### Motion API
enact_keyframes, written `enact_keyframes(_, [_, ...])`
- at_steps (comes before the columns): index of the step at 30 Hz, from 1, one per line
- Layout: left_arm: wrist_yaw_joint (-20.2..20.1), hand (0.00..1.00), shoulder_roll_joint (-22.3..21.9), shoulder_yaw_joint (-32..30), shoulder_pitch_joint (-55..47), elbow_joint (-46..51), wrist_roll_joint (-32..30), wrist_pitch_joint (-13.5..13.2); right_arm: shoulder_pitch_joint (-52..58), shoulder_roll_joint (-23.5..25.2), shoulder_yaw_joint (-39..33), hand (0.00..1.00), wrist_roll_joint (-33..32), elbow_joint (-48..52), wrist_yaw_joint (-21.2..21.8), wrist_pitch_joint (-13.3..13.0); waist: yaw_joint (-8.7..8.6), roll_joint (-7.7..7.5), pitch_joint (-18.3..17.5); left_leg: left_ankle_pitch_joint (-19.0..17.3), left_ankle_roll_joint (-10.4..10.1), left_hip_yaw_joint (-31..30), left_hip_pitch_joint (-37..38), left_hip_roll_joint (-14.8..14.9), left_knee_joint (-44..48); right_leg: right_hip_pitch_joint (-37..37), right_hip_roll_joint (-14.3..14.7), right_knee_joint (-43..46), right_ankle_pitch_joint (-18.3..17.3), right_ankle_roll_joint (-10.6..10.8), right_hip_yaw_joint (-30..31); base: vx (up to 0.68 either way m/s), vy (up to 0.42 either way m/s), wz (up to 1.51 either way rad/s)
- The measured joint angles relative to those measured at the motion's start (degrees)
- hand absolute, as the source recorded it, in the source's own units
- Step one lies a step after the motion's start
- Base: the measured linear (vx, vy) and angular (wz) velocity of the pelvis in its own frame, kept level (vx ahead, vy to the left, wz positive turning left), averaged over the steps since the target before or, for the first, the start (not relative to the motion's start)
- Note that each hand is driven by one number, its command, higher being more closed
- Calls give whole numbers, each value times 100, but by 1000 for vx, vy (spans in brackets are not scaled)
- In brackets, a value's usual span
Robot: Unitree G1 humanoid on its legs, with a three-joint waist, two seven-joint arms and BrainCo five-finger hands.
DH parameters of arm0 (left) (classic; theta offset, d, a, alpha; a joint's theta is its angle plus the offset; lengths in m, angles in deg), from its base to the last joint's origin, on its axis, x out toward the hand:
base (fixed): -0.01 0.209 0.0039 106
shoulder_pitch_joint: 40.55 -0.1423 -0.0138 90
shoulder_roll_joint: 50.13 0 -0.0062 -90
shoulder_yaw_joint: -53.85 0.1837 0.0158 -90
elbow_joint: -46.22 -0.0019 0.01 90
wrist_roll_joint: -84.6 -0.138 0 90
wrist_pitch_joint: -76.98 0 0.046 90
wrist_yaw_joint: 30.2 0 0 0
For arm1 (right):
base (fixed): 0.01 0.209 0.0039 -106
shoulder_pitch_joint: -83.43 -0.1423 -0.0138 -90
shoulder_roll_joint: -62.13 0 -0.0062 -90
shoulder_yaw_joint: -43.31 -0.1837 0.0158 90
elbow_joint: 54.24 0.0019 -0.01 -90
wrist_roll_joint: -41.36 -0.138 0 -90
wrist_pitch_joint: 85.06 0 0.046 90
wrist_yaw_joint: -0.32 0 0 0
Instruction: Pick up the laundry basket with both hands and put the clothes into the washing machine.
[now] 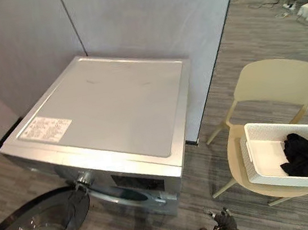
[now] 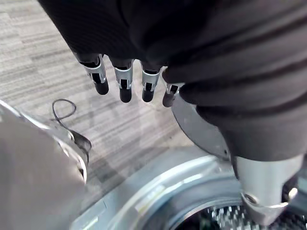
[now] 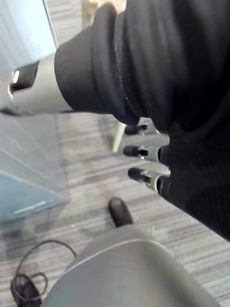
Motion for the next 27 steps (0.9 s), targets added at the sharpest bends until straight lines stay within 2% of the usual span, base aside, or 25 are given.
enact_keyframes(2, [-22, 0, 164, 915, 256, -51, -195, -7, -34, -14, 51, 0, 38, -48, 22, 9, -25, 1, 5, 5, -18, 317, 203, 93, -67, -62, 136, -9, 115, -78, 83, 27, -17, -68])
enact_keyframes(4, [-31, 0, 179, 1328, 425, -50, -260, -65, -107, -5, 51, 0, 45, -81, 17, 19, -21, 19, 16, 4, -18, 648, 268, 248, -72, -268, 184, 136, 265, -271, -455, -2, -58, -87])
enact_keyframes(5, [-65, 0, 161, 1496, 585, -47, -291, -87, -182, 21, 18, 0, 67, -93, 10, 35, -54, 38, 76, 13, -10, 906, 308, 305, -69, -360, 16, 310, 1, -633, -1395, -11, -75, -98])
enact_keyframes(6, [-86, 0, 122, 1685, 640, -38, -329, -98, -259, -32, -129, 0, 103, -106, -15, 36, -200, 100, 146, 21, -18, 1051, 471, 340, -84, -368, -560, 985, -476, -870, -2839, -2, -40, -91])
enact_keyframes(7, [-71, 0, 150, 1790, 601, -53, -336, -91, -257, -44, -182, 0, 114, -192, -29, 37, -251, 70, 189, 18, -21, 1204, 654, 316, -62, -281, -942, 1335, -544, -926, -3486, 20, 19, -75])
enact_keyframes(8, [-76, 0, 219, 1829, 562, -60, -338, -91, -262, -48, -195, 0, 133, -273, -33, 38, -250, -12, 211, 18, -22, 1259, 775, 279, -35, -222, -1072, 1465, -400, -907, -3685, -23, -56, -84])
enact_keyframes(9, [-72, 0, 291, 1846, 514, -105, -335, -80, -249, -126, -189, 0, 222, -398, -35, 52, -292, -49, 217, 12, -13, 1193, 849, 282, -19, -221, -986, 1566, -355, -733, -3554, -30, -99, -62])
enact_keyframes(10, [-69, 0, 318, 1929, 511, -136, -328, -76, -213, -194, -184, 0, 286, -509, -40, 55, -313, -103, 196, -44, 104, 1113, 848, 290, -75, -247, -893, 1560, -347, -704, -3481, -60, -132, -48])
enact_keyframes(11, [-78, 0, 359, 2080, 612, -237, -328, -76, -220, -396, -222, 0, 327, -670, -50, 100, -299, 16, 253, -179, 299, 931, 806, 302, -177, -359, -797, 1610, -306, -639, -3365, -71, -95, -15])
enact_keyframes(13, [-71, 0, 437, 2174, 732, -314, -328, -75, -214, -629, -333, 0, 326, -870, -66, 257, -301, 71, 318, -87, 144, 891, 664, 355, -217, -678, -828, 1853, -341, -525, -2637, -89, -60, 14])
enact_keyframes(14, [-66, 0, 552, 2199, 729, -311, -328, -77, -162, -614, -355, 0, 323, -962, -84, 318, -383, -67, 418, 47, -125, 811, 675, 250, -199, -731, -910, 2125, -649, -202, -2046, -49, -15, 43])
enact_keyframes(15, [-57, 0, 624, 2190, 691, -314, -328, -77, -163, -600, -359, 0, 320, -981, -86, 332, -423, -117, 465, 75, -171, 745, 725, 215, -197, -695, -884, 2139, -778, -110, -1927, -68, -77, 31])
enact_keyframes(17, [30, 0, 667, 1877, 353, -332, -328, -49, -262, -665, -364, 0, 329, -951, -65, 308, -427, 49, 417, 106, -211, 806, 814, 485, -171, -518, -507, 1856, -691, -227, -1950, -43, -120, -18])
enact_keyframes(18, [43, 0, 670, 1738, 277, -335, -325, -34, -293, -667, -364, 0, 331, -941, -61, 304, -428, 97, 394, 114, -224, 844, 817, 565, -162, -498, -414, 1795, -686, -239, -1954, -23, -117, -30])
enact_keyframes(19, [46, 0, 668, 1513, 180, -357, -314, -24, -364, -668, -360, 0, 331, -937, -48, 287, -420, 172, 380, 118, -230, 899, 769, 774, -32, -440, -180, 1598, -658, -297, -1967, -33, -148, -21])
enact_keyframes(20, [44, 0, 669, 1300, 119, -391, -312, -1, -395, -642, -349, 0, 331, -941, -39, 270, -416, 204, 376, 122, -198, 862, 609, 1013, 361, -375, 42, 1278, -624, -399, -1957, -48, -146, -21])
enact_keyframes(21, [47, 0, 667, 1239, 98, -422, -309, 4, -432, -630, -343, 0, 331, -944, -38, 265, -405, 182, 391, 158, -136, 814, 466, 1144, 671, -305, 129, 1108, -568, -473, -1941, -52, -160, -17])
enact_keyframes(22, [32, 0, 668, 1070, 64, -445, -293, 20, -480, -623, -335, 0, 331, -947, -37, 254, -394, 119, 431, 229, 204, 723, 211, 1293, 1211, -179, 223, 861, -485, -537, -1931, -33, -184, -23])
enact_keyframes(23, [37, 0, 711, 1015, 58, -450, -261, 58, -490, -647, -339, 0, 331, -938, -52, 188, -342, 66, 472, 358, 900, 695, -70, 1448, 1856, 11, 313, 582, -457, -548, -1891, -40, -235, -30])
enact_keyframes(24, [36, 0, 700, 1024, 71, -445, -256, 58, -496, -667, -325, 0, 331, -935, -83, 150, -266, 22, 515, 350, 1052, 552, -306, 1500, 2404, 109, 398, 376, -438, -553, -1757, -23, -179, -37])
enact_keyframes(25, [41, 0, 681, 1028, 67, -437, -243, 49, -510, -758, -289, 0, 328, -936, -123, 147, -242, 100, 538, 246, 1003, 349, -445, 1332, 2651, 174, 440, 273, -414, -556, -1644, -34, -83, -45])
enact_keyframes(26, [42, 0, 637, 1055, 60, -436, -196, 46, -540, -832, -261, 0, 328, -940, -161, 136, -233, 144, 547, 32, 794, 89, -501, 972, 2720, 176, 446, 182, -356, -583, -1458, -2, -8, -72])
enact_keyframes(27, [41, 0, 544, 1116, 29, -420, -169, 27, -623, -910, -183, 0, 330, -966, -163, 138, -197, 210, 565, -245, 529, -261, -503, 380, 2558, 172, 458, 27, -335, -578, -1227, 4, 14, -80])
